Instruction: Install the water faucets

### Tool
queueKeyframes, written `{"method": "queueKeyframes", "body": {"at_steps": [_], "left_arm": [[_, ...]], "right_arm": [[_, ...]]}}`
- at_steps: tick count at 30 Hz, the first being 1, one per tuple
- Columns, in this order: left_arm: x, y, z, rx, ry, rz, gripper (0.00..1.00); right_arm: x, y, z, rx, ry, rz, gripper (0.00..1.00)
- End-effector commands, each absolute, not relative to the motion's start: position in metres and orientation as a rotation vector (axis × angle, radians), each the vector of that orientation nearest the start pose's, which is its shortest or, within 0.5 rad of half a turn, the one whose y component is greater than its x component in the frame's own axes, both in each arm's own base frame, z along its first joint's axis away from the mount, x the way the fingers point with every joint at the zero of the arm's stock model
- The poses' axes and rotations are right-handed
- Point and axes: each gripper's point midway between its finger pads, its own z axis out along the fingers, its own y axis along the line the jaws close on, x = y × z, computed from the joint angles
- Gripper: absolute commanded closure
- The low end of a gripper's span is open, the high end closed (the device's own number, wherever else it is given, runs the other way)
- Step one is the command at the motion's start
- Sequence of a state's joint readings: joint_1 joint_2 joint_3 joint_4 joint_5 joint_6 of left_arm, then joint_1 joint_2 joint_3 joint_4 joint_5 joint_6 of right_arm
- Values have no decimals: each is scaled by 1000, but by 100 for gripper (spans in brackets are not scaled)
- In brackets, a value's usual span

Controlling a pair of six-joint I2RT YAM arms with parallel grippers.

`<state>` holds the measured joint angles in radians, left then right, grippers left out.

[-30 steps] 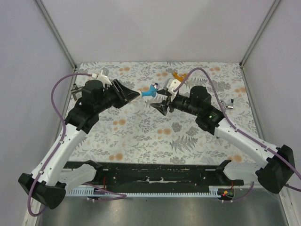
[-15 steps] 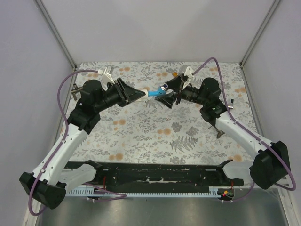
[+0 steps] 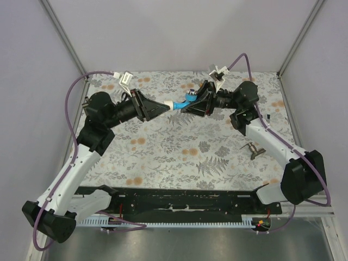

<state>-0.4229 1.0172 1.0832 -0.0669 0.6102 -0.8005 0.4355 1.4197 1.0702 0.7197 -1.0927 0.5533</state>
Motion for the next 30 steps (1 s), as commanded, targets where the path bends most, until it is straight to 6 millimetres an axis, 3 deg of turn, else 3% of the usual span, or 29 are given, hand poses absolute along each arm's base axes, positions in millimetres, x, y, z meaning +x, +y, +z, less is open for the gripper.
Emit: {"method": "queueKeyframes", "body": {"at_steps": [1, 5, 11, 17, 20, 23, 27, 30], "left_arm": [[235, -247, 395, 508, 1580, -1265, 98], [245, -234, 385, 627, 1472, -1023, 98], [246, -216, 391, 806, 1074, -590, 98], [261, -205, 374, 928, 965, -185, 96], [268, -194, 373, 916, 926, -31, 85], [276, -183, 373, 846, 959, 17, 45], [278, -167, 378, 583, 1188, -173, 33], [269, -167, 377, 427, 1363, -373, 27]], "right_arm": [[239, 303, 403, -1054, 1212, 1510, 100], [245, 304, 400, -949, 1427, 1577, 100], [249, 301, 387, -774, 1681, 1596, 100], [246, 307, 380, -613, 1850, 1810, 100], [252, 310, 378, -534, 1846, 1865, 100], [258, 312, 378, -536, 1839, 1844, 100], [274, 311, 382, -539, 1778, 1694, 100], [292, 309, 385, -547, 1722, 1576, 100]]}}
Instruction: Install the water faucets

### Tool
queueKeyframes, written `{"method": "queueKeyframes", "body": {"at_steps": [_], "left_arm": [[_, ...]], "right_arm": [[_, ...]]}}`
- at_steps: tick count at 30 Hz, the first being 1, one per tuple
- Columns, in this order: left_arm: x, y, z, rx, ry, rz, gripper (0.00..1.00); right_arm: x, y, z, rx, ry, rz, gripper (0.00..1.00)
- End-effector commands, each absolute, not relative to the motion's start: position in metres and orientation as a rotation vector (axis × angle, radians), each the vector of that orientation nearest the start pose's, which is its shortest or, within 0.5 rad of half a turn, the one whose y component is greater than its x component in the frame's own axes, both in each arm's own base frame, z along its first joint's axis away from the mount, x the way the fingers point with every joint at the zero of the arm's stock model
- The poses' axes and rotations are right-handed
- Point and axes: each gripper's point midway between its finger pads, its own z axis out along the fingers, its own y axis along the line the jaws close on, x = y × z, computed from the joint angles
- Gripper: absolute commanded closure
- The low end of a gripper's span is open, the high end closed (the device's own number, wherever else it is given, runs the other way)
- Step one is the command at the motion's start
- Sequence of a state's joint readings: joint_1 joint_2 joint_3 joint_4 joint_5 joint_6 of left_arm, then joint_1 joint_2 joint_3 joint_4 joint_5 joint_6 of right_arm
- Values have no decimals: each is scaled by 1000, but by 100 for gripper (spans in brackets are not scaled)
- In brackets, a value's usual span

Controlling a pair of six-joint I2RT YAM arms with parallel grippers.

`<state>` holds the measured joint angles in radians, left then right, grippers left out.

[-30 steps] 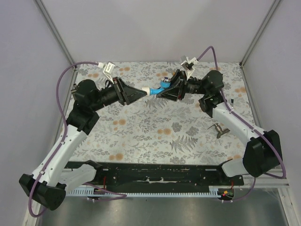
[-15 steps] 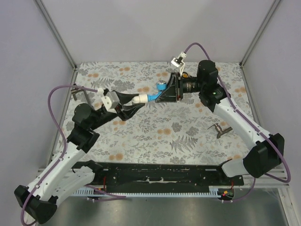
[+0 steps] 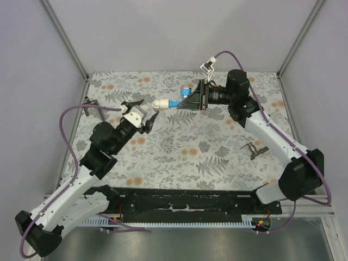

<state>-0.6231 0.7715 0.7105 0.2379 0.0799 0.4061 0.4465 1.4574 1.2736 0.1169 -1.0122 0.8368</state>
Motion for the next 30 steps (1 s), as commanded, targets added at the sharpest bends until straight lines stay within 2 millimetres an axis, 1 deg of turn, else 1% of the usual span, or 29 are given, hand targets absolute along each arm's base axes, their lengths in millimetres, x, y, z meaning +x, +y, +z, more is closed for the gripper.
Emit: {"method": "queueKeyframes", "body": {"at_steps": [1, 2, 3, 4, 5, 7, 8, 11, 12, 16, 18, 21, 22, 26, 29, 30], "left_arm": [[264, -169, 375, 356, 1427, -461, 25], [260, -171, 377, 294, 1464, -528, 23], [258, -172, 375, 224, 1506, -593, 22], [257, -171, 373, 143, 1547, -642, 18], [258, -169, 372, 22, 1586, -704, 15], [260, -165, 370, -157, 1636, -795, 15], [262, -165, 370, -246, 1652, -852, 14], [270, -174, 369, -427, 1679, -1014, 14], [273, -180, 368, -477, 1690, -1080, 14], [282, -202, 374, -610, 1675, -1367, 15], [286, -208, 382, -663, 1620, -1481, 15], [291, -209, 399, -676, 1519, -1563, 14], [292, -210, 400, -689, 1522, -1572, 14], [298, -217, 386, -740, 1597, -1577, 13], [299, -225, 371, -780, 1643, -1626, 13], [299, -227, 369, -787, 1648, -1653, 14]], "right_arm": [[298, 309, 384, -552, 1701, 1534, 100], [304, 309, 384, -554, 1682, 1490, 100], [310, 308, 381, -575, 1656, 1434, 100], [315, 307, 381, -585, 1624, 1384, 100], [321, 305, 379, -583, 1601, 1347, 100], [329, 303, 381, -599, 1545, 1276, 100], [331, 303, 382, -618, 1520, 1255, 100], [334, 304, 386, -652, 1440, 1212, 100], [334, 304, 385, -660, 1425, 1202, 100], [329, 310, 384, -732, 1366, 1156, 100], [325, 312, 381, -760, 1346, 1141, 100], [319, 316, 377, -787, 1326, 1126, 100], [317, 316, 377, -793, 1317, 1123, 100], [307, 321, 378, -828, 1285, 1112, 100], [305, 324, 381, -835, 1266, 1101, 100], [305, 324, 382, -832, 1261, 1095, 100]]}}
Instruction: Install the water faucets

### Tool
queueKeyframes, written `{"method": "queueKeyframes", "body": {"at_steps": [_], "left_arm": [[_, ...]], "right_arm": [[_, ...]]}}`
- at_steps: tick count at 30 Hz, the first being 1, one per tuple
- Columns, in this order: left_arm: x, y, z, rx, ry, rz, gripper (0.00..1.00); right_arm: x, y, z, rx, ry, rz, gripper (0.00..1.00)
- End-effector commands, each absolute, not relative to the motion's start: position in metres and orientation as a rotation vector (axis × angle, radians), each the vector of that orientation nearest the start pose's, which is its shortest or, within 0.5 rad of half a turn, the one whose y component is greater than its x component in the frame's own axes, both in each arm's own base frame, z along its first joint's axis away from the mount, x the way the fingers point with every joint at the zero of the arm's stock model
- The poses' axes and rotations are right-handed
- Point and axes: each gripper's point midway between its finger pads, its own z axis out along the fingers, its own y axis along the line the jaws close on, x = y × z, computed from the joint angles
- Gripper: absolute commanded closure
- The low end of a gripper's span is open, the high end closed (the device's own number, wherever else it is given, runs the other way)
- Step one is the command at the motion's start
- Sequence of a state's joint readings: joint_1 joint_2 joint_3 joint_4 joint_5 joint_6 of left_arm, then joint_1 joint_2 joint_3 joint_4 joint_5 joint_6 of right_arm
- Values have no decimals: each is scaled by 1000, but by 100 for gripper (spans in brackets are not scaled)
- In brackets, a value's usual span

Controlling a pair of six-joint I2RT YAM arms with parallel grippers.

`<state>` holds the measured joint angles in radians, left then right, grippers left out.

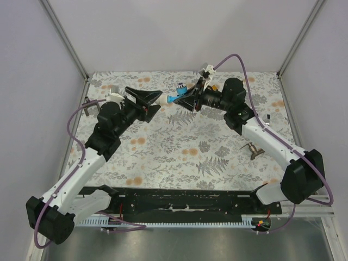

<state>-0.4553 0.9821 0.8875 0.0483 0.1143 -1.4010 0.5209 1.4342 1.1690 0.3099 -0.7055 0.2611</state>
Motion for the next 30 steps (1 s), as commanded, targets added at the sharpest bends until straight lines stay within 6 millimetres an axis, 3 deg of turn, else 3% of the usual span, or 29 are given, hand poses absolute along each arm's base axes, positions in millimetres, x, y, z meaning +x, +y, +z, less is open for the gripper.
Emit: {"method": "queueKeyframes", "body": {"at_steps": [1, 9, 18, 26, 30], "left_arm": [[297, -230, 366, -798, 1658, -1673, 13], [302, -226, 358, -853, 1655, -1646, 13], [309, -221, 324, -1016, 1681, -1622, 15], [318, -207, 323, -1077, 1558, -1617, 28], [318, -205, 338, -1057, 1455, -1698, 37]], "right_arm": [[305, 325, 383, -831, 1253, 1092, 100], [298, 332, 389, -855, 1199, 1097, 100], [294, 334, 391, -828, 1175, 1101, 100], [284, 336, 397, -780, 1154, 1186, 100], [283, 336, 391, -757, 1180, 1205, 100]]}}
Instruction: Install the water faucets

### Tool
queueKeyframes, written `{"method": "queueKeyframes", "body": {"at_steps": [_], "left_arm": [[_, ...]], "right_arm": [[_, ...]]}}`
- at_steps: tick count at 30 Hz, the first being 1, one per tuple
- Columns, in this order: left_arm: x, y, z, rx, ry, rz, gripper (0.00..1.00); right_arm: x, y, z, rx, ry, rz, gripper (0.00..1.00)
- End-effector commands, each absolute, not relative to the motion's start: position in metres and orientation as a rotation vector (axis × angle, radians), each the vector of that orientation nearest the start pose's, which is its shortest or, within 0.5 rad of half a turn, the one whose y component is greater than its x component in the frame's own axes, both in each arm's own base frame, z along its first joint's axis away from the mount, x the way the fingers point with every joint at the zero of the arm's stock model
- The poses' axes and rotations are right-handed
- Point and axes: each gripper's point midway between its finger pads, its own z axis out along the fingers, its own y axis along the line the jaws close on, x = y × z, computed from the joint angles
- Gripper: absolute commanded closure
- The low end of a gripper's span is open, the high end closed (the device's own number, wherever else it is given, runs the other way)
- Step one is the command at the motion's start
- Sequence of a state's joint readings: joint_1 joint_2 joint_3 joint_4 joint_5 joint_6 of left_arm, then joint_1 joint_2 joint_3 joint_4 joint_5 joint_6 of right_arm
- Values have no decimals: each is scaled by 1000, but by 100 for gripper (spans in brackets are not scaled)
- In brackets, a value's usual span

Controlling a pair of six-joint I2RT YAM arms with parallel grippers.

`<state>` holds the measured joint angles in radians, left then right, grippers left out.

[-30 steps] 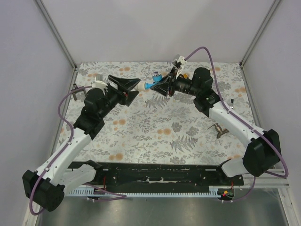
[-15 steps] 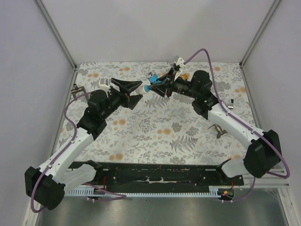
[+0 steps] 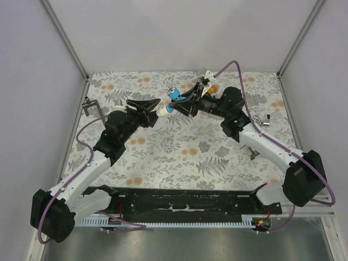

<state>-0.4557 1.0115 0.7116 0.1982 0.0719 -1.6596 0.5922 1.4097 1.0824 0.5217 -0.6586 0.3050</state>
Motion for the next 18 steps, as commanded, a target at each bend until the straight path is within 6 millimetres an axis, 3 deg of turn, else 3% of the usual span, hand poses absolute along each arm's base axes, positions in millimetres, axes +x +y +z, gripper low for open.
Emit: {"method": "queueKeyframes", "body": {"at_steps": [1, 7, 11, 14, 18], "left_arm": [[317, -204, 343, -1043, 1427, -1719, 39], [313, -190, 381, -931, 1214, -1777, 62], [304, -188, 401, -805, 1143, -1788, 72], [295, -191, 413, -678, 1126, -1770, 75], [281, -193, 429, -518, 1121, -1721, 71]], "right_arm": [[282, 336, 390, -750, 1188, 1210, 100], [285, 335, 368, -678, 1319, 1263, 100], [287, 335, 354, -631, 1409, 1289, 100], [288, 334, 344, -600, 1462, 1296, 100], [288, 335, 347, -586, 1463, 1314, 100]]}}
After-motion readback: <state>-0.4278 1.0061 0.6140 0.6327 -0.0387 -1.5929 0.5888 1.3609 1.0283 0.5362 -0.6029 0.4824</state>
